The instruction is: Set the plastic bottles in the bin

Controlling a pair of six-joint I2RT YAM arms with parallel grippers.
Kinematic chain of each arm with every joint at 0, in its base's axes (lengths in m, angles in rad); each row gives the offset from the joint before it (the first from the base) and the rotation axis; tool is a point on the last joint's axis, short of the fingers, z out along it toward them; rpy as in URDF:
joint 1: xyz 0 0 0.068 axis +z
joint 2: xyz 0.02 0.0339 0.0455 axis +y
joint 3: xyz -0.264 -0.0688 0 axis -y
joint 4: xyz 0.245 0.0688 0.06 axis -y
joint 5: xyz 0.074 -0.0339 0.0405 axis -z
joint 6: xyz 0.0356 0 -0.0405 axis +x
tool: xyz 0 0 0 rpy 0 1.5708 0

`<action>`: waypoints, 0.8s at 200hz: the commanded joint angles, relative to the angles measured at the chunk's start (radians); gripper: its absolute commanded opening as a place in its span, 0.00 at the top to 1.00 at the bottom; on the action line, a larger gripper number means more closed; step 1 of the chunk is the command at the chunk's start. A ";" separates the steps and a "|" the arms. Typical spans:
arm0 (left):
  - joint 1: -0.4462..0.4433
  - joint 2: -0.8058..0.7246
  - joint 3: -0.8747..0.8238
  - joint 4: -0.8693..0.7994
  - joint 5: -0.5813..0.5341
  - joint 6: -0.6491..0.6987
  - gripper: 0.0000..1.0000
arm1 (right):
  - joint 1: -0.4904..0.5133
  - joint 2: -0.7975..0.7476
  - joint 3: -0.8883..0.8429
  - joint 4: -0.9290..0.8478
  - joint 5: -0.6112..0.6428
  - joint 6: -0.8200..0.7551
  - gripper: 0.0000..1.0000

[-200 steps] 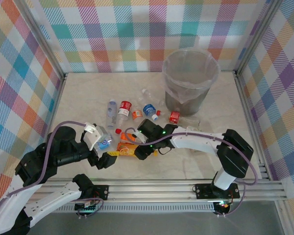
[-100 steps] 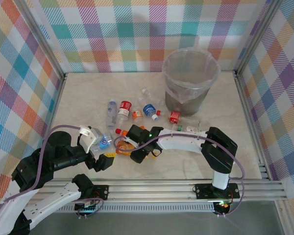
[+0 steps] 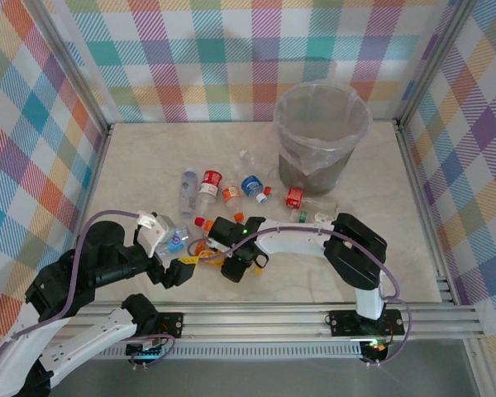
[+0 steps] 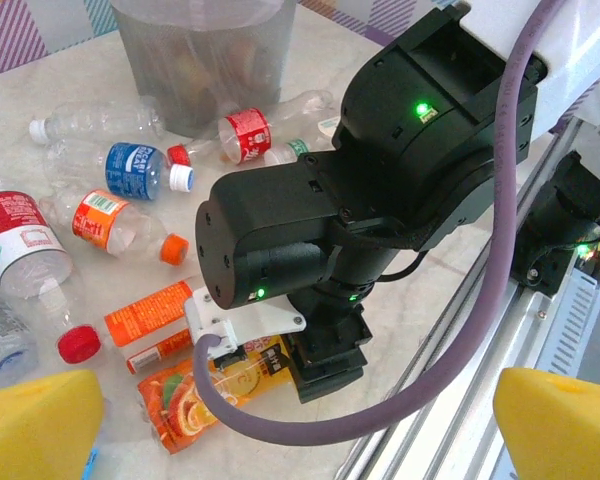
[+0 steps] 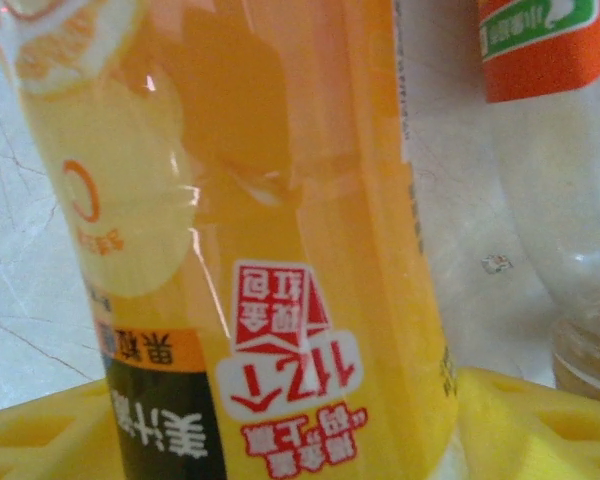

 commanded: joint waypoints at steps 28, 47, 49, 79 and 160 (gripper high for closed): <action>0.005 -0.018 -0.059 0.137 0.015 -0.041 0.00 | 0.009 -0.031 -0.005 0.025 -0.064 0.019 0.37; 0.006 -0.020 -0.070 0.169 0.018 -0.047 0.00 | 0.008 -0.059 -0.025 0.043 -0.070 0.037 0.39; 0.006 -0.020 -0.070 0.172 0.018 -0.048 0.00 | 0.008 -0.063 -0.028 0.046 -0.072 0.039 0.40; 0.005 -0.022 -0.068 0.207 0.032 -0.052 0.00 | -0.017 -0.121 -0.088 0.089 -0.126 0.095 0.40; 0.005 0.019 -0.092 0.390 0.029 -0.032 0.00 | -0.168 -0.363 -0.257 0.255 -0.411 0.244 0.40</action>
